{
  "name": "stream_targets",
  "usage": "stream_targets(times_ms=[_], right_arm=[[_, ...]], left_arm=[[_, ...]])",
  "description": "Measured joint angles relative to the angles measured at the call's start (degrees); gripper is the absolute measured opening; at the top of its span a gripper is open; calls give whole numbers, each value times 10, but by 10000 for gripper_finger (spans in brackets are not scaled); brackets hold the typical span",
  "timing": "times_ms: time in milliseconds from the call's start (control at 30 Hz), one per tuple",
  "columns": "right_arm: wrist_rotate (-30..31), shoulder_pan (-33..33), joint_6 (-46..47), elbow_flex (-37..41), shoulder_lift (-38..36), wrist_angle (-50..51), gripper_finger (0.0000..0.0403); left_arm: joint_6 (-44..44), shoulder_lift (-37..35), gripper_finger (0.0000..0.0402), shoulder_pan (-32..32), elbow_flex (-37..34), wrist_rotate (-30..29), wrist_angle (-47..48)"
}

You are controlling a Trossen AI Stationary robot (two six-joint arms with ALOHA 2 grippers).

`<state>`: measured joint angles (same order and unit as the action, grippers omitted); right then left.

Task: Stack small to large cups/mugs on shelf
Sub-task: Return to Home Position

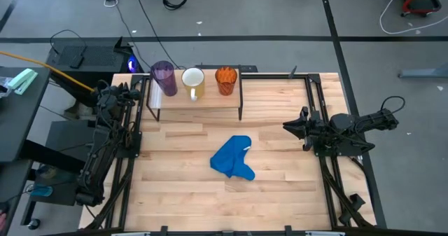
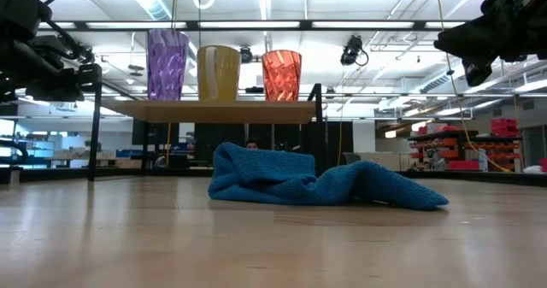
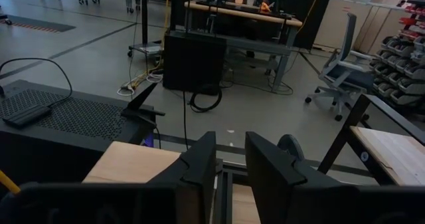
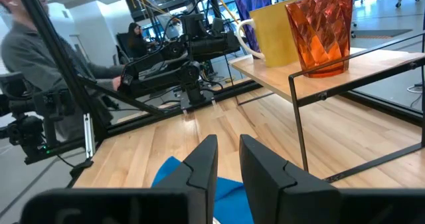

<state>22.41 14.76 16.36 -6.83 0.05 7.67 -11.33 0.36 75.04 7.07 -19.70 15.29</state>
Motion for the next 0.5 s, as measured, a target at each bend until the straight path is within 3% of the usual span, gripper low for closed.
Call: stream_targets(times_ms=[500], right_arm=[[0,0,0,0,0,0,71]], left_arm=[[0,0,86,0,0,0,0]])
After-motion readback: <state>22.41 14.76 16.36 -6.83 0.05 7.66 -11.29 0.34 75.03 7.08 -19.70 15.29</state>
